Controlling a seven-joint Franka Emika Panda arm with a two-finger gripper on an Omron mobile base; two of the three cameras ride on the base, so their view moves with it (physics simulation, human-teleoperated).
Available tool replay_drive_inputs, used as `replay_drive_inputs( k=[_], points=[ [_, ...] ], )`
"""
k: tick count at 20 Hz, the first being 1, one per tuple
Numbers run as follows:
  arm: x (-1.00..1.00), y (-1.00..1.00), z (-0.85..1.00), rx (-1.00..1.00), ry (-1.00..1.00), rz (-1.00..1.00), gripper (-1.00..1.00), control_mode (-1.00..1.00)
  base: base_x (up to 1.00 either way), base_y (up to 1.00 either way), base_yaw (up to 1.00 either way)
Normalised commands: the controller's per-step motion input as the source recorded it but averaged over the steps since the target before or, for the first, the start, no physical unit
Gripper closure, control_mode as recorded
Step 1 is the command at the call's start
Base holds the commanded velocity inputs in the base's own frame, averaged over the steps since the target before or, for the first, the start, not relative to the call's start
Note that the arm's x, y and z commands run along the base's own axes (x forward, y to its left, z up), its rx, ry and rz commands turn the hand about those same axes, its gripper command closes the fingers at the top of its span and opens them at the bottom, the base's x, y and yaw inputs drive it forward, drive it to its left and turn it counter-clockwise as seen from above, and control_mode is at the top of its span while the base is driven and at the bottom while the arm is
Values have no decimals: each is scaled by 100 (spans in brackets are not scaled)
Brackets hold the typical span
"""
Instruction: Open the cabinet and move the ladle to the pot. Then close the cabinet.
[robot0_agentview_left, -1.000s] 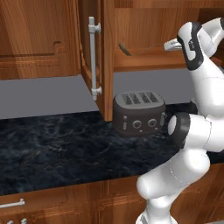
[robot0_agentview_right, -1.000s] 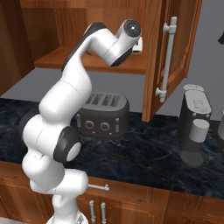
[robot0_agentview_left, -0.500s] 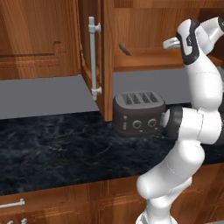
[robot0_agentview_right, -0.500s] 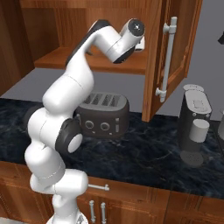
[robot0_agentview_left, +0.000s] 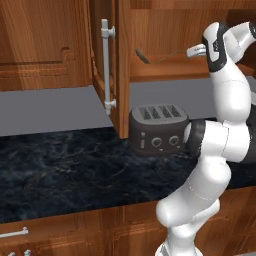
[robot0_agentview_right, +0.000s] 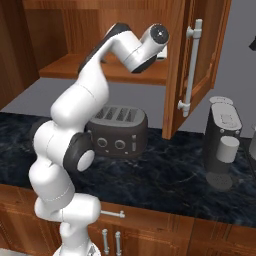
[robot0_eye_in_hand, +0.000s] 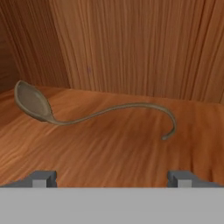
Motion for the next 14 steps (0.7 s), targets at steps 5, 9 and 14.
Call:
replay_drive_inputs(
  k=[5,9,14],
  points=[
    [24,0,-4,0,-1,1,-100,-100,0,0,0],
    [31,-1,-1,0,0,0,-100,-100,0,0,0],
    [33,-4,-7,0,0,0,-100,-100,0,0,0]
  ],
)
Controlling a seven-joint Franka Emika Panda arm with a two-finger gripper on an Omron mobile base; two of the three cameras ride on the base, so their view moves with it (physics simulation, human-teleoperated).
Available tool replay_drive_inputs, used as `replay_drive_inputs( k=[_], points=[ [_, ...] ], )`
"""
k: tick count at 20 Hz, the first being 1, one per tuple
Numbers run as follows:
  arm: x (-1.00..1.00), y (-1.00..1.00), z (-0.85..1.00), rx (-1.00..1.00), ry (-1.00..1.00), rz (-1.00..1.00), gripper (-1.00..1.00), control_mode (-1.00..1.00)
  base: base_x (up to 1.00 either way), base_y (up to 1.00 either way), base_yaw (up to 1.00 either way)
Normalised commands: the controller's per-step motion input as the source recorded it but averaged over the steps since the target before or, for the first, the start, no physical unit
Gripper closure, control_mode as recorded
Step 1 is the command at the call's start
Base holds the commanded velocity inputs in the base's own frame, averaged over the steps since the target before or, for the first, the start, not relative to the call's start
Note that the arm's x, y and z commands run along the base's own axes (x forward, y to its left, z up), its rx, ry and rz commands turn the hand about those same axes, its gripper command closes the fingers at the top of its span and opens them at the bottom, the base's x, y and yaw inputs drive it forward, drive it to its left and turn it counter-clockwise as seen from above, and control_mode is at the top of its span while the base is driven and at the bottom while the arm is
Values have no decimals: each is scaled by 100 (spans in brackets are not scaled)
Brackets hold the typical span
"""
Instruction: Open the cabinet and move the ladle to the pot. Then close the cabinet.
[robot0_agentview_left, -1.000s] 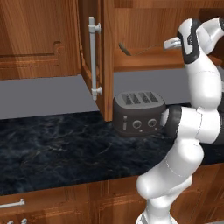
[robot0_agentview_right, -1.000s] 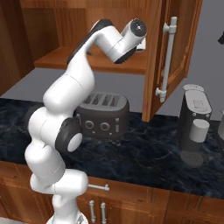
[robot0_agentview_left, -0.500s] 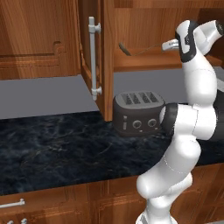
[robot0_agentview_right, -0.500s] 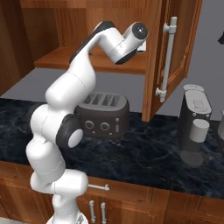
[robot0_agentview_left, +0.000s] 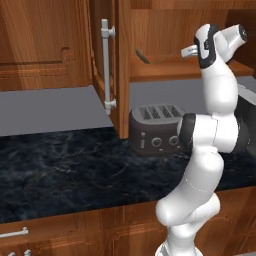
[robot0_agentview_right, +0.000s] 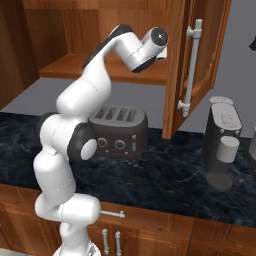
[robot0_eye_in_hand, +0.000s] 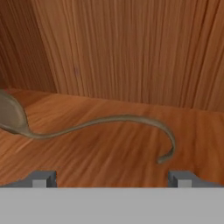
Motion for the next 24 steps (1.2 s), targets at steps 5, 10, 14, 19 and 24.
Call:
replay_drive_inputs(
  k=[5,10,14,19,24],
  points=[
    [28,-30,0,0,0,0,-100,-100,0,0,0],
    [36,-27,-1,0,0,1,-100,-100,0,0,0],
    [45,-15,-4,0,0,2,-100,-100,0,0,0],
    [43,-8,-5,0,0,3,-100,-100,0,0,0],
    [43,0,-6,0,0,4,-100,-100,0,0,0]
  ],
)
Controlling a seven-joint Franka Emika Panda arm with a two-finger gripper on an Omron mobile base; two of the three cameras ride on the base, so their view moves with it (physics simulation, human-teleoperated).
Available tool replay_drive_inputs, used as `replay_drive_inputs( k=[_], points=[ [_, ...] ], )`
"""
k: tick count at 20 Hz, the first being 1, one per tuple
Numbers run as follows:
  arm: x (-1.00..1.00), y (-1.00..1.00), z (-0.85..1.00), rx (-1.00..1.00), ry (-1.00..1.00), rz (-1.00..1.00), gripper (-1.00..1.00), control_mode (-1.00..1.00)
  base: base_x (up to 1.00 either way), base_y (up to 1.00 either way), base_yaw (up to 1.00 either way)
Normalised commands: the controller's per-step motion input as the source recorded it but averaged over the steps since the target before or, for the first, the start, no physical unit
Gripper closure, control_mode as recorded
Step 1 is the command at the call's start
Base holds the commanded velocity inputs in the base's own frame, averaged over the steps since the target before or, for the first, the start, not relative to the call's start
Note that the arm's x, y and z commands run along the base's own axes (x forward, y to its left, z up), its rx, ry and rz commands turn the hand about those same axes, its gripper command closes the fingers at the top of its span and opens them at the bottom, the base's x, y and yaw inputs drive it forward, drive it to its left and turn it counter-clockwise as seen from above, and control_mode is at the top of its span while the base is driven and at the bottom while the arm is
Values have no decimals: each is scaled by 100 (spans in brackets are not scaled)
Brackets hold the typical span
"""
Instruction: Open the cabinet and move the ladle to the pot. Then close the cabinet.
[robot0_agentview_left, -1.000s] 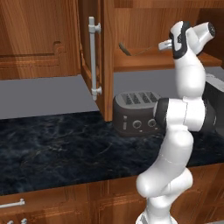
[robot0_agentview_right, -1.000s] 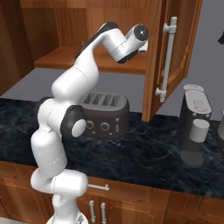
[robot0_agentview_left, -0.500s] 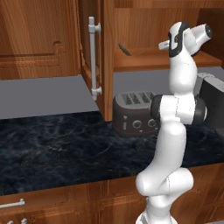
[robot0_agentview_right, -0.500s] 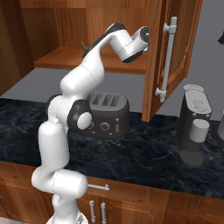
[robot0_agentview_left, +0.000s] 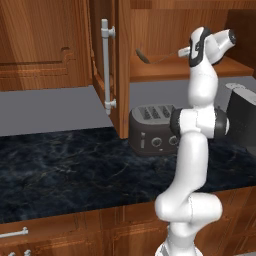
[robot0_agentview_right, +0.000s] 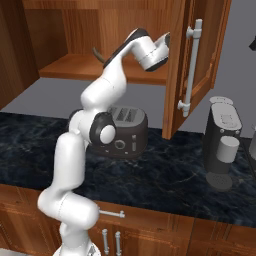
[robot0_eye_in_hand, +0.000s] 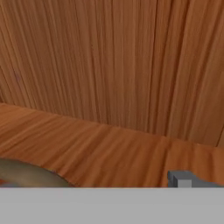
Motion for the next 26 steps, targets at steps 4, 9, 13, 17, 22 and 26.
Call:
replay_drive_inputs(
  k=[4,9,13,17,22,26],
  points=[
    [39,0,-8,0,0,4,-100,-100,0,0,0],
    [25,0,-3,0,0,3,100,-100,0,0,0],
    [3,0,0,0,0,1,100,-100,0,0,0],
    [-11,-2,0,0,0,0,100,-100,0,0,0],
    [-54,-3,0,0,-2,0,100,-100,0,0,0],
    [-87,6,0,0,-8,0,100,-100,0,0,0]
  ],
)
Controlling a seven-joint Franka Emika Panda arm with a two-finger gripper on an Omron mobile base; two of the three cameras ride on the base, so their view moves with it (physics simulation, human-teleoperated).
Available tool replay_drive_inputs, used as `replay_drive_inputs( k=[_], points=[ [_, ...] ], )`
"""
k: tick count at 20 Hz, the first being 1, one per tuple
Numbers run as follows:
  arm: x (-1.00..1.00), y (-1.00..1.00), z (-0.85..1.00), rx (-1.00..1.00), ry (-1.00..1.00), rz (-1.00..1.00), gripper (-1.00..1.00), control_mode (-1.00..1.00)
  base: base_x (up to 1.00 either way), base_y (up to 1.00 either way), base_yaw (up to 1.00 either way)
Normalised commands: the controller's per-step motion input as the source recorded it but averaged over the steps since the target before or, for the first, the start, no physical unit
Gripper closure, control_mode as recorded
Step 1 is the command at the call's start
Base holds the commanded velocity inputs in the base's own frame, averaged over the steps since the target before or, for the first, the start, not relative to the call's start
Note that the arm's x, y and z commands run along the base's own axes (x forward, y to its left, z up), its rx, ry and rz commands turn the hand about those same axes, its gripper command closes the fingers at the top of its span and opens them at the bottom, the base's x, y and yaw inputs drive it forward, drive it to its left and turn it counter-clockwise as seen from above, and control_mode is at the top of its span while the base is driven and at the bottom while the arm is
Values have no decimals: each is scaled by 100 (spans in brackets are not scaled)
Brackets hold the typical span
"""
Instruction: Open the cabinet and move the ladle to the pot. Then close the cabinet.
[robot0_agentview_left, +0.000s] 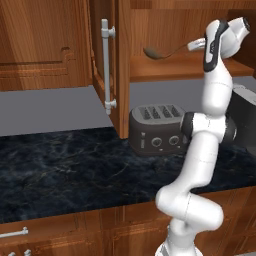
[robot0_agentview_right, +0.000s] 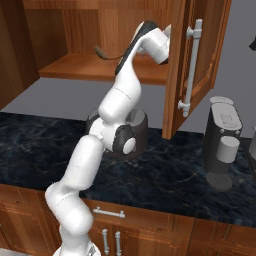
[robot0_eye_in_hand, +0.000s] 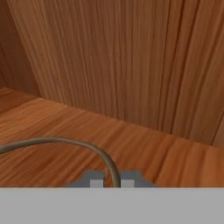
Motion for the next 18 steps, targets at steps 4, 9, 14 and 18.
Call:
replay_drive_inputs(
  k=[4,9,14,18],
  points=[
    [-100,35,-14,0,-17,0,100,-100,0,0,0],
    [-100,55,-47,0,-26,-3,100,-100,0,0,0],
    [-100,73,-55,0,-34,-8,100,-100,0,0,0],
    [-100,89,-45,-1,-39,-15,100,-100,0,0,0]
  ],
)
